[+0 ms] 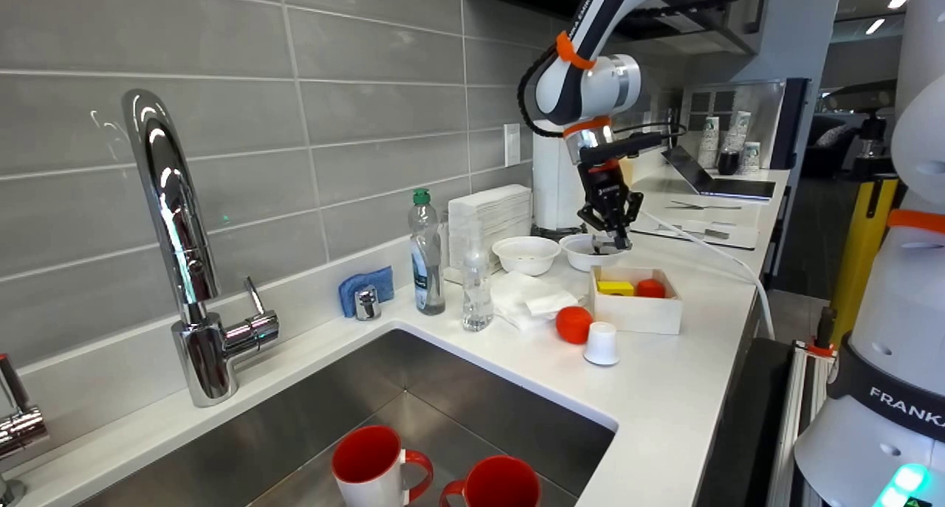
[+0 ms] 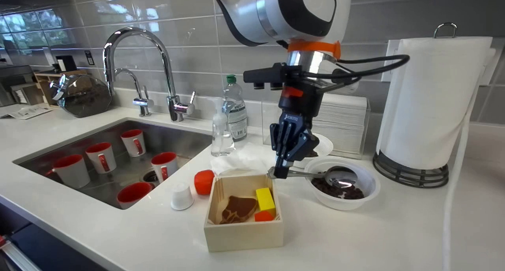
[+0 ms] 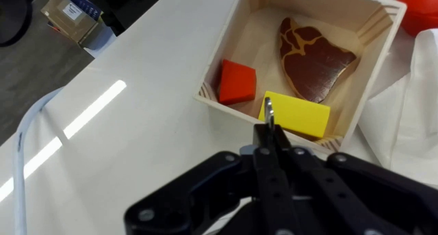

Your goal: Stir the coffee beans in the bowl with the metal spoon

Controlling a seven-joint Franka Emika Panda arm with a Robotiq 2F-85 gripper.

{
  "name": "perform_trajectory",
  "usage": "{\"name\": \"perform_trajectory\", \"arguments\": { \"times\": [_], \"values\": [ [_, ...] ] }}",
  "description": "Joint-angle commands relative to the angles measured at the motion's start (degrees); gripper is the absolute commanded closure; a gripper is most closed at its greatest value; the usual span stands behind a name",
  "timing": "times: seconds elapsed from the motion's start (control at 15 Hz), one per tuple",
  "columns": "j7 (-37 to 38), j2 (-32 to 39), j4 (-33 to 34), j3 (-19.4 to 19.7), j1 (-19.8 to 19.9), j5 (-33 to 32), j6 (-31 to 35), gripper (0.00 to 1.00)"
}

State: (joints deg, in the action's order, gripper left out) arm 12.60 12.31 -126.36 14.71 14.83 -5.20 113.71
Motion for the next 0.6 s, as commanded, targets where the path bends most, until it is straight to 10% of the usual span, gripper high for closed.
{"name": "perform_trajectory", "arguments": {
  "times": [0.0, 0.53],
  "values": [
    [13.1, -5.9, -7.0, 0.5, -3.7, -5.7, 4.7, 0.99],
    [33.5, -7.9, -12.9, -1.1, -7.5, -15.5, 4.9, 0.99]
  ]
}}
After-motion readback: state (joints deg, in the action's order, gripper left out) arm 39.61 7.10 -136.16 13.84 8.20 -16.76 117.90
